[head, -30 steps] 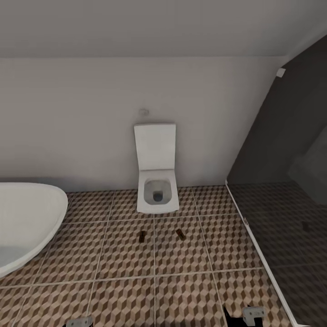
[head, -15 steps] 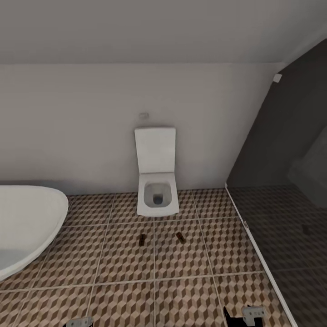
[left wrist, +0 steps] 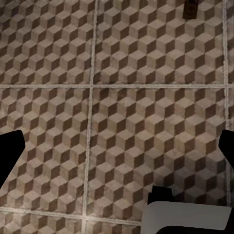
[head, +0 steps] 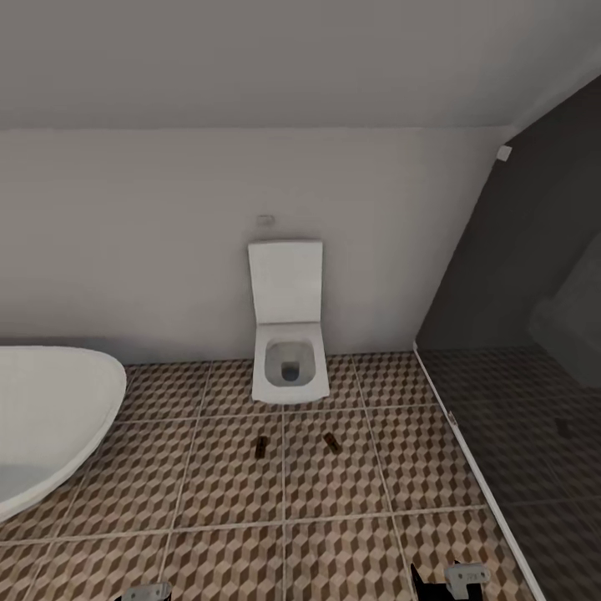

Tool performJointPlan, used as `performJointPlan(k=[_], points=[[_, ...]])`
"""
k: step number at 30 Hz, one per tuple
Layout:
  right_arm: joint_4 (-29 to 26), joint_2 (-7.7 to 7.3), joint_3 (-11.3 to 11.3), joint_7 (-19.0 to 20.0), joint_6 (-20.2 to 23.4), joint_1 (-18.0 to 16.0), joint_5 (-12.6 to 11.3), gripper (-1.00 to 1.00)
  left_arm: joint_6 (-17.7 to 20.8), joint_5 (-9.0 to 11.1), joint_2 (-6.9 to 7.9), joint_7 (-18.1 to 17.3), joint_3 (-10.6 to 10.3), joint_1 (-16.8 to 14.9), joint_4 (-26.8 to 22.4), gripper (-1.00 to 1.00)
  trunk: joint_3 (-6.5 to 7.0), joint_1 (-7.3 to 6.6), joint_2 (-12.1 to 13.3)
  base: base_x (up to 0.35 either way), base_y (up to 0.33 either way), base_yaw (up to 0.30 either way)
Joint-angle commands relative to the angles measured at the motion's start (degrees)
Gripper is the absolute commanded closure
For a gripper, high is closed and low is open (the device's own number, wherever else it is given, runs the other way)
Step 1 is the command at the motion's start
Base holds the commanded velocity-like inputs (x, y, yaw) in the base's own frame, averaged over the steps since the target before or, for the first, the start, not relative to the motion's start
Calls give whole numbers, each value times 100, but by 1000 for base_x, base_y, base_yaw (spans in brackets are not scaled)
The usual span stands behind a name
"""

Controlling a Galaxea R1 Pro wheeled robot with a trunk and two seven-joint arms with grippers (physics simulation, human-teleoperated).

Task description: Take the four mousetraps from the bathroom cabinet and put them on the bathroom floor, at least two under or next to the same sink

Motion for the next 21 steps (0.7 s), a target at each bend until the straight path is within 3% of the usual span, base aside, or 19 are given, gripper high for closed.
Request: performJointPlan(k=[1,21], points=[[4,-1,27,37,-16,-4,-60,-100,-31,11,-3,22,-49,-8,20,-100,0,3,-10,0,0,0],[4,-1,27,37,-16,-4,-60,-100,-31,11,-4,22,-49,-8,20,-100,184,3,-10,0,0,0]])
